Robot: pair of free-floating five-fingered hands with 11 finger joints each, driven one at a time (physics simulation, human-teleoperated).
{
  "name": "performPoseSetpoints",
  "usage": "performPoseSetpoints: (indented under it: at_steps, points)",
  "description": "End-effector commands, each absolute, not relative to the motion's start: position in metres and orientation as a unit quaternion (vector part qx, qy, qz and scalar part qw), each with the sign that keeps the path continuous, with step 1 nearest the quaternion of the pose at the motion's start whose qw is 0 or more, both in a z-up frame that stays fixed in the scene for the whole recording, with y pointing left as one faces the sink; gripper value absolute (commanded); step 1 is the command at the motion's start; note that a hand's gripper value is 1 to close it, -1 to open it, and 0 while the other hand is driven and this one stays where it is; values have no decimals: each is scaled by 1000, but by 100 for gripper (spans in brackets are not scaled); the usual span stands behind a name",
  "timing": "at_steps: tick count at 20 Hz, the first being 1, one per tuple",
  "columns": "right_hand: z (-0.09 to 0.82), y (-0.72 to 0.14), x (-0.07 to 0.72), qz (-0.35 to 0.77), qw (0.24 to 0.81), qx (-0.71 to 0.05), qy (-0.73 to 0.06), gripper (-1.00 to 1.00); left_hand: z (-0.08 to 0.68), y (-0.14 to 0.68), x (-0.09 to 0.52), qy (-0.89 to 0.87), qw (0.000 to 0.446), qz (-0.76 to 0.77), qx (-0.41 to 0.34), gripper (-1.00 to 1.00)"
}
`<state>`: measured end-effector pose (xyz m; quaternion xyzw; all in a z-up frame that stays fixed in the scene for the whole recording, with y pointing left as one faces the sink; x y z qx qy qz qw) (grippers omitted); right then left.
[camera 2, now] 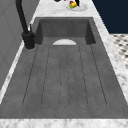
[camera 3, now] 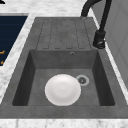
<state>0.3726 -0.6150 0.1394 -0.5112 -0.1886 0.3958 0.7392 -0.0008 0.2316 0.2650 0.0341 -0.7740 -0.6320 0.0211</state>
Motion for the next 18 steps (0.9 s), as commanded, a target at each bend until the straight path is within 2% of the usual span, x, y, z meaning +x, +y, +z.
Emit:
performPoseSetpoints:
  at_steps: [1, 18]
  points:
    - [139, -608, 371, 438, 720, -497, -208, -100, 265, 232, -1, -774, 21, -632, 34, 0]
    - [132, -615, 347, 496, 732, -359, -298, -100, 265, 232, -1, -774, 21, -632, 34, 0]
